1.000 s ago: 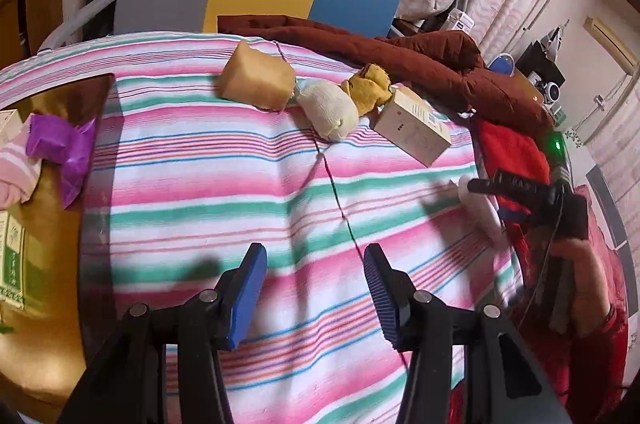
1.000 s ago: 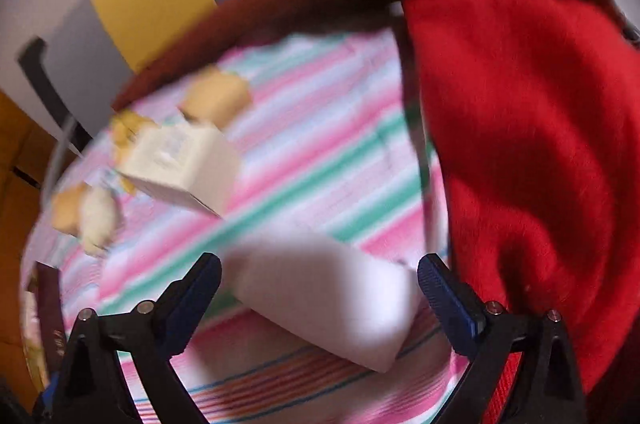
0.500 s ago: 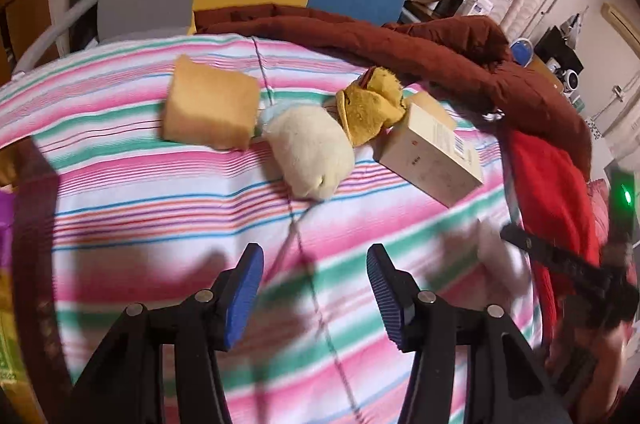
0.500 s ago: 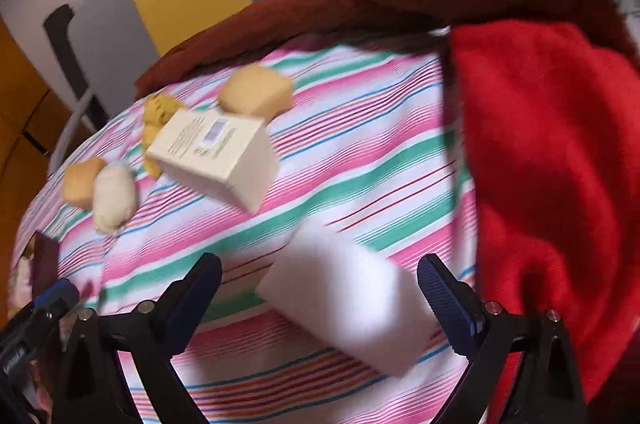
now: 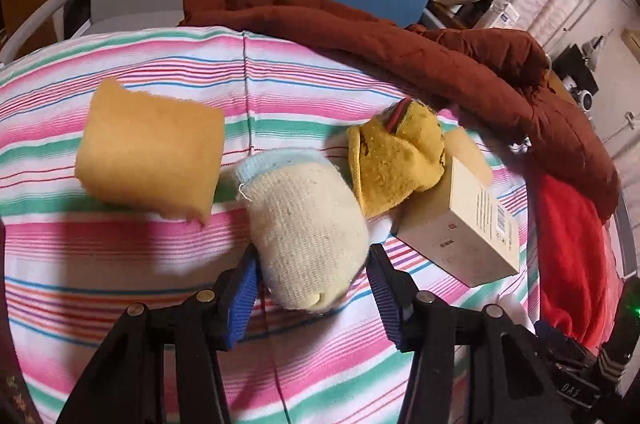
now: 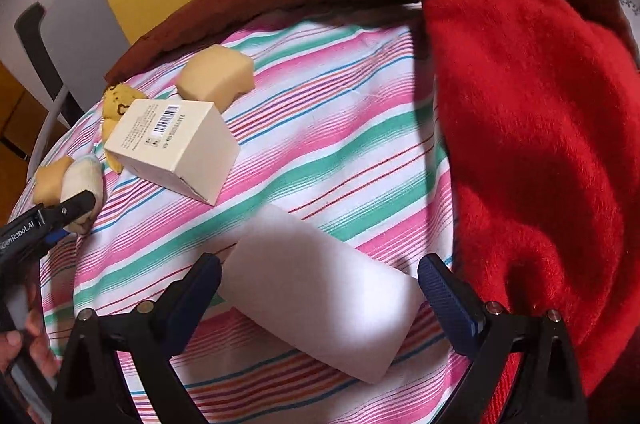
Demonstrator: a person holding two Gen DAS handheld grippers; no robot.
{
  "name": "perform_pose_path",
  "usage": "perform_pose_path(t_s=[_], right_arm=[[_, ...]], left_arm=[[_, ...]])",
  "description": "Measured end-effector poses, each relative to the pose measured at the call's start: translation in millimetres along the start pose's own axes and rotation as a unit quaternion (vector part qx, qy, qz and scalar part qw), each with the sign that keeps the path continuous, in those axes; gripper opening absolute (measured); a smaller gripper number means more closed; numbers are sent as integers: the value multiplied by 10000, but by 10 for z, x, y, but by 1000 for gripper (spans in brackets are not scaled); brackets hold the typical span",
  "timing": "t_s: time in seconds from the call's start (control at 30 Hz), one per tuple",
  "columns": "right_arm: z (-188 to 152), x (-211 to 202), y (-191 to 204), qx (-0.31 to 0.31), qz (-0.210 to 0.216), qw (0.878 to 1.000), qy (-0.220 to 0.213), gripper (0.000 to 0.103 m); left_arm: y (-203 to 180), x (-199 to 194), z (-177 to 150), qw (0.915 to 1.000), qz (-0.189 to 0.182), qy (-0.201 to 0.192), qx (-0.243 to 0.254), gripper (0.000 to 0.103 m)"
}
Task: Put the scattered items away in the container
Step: 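Grasp the cream sock with the left tool while the right tool grasps the white foam block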
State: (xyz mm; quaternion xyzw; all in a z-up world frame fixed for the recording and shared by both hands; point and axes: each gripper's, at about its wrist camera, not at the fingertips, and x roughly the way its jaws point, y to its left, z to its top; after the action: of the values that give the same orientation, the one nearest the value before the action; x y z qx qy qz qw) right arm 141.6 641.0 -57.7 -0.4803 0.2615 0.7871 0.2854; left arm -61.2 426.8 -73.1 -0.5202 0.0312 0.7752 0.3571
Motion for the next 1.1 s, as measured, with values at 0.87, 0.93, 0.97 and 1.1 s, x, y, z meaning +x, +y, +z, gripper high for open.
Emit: perform_pose_path(t_s=[0.87,0.93,0.97,1.1], right_arm=[[176,-310,150,-522,1057,9930,-96,95],[234,-278,267,-1092,908,9897,193,95],[253,-255,316,-1400,799,9863,353,95],[290,-76,371,-2185,467,9713,817,95]], left_arm=[[268,-480,-1035,9918,-823,-926,329,47],[257,-466,-1044,9912,-864,-952,321,47],[262,-469,-1052,9910,-872,-962,322,47],[322,-467,-1064,9895,-1035,-981,223,47]])
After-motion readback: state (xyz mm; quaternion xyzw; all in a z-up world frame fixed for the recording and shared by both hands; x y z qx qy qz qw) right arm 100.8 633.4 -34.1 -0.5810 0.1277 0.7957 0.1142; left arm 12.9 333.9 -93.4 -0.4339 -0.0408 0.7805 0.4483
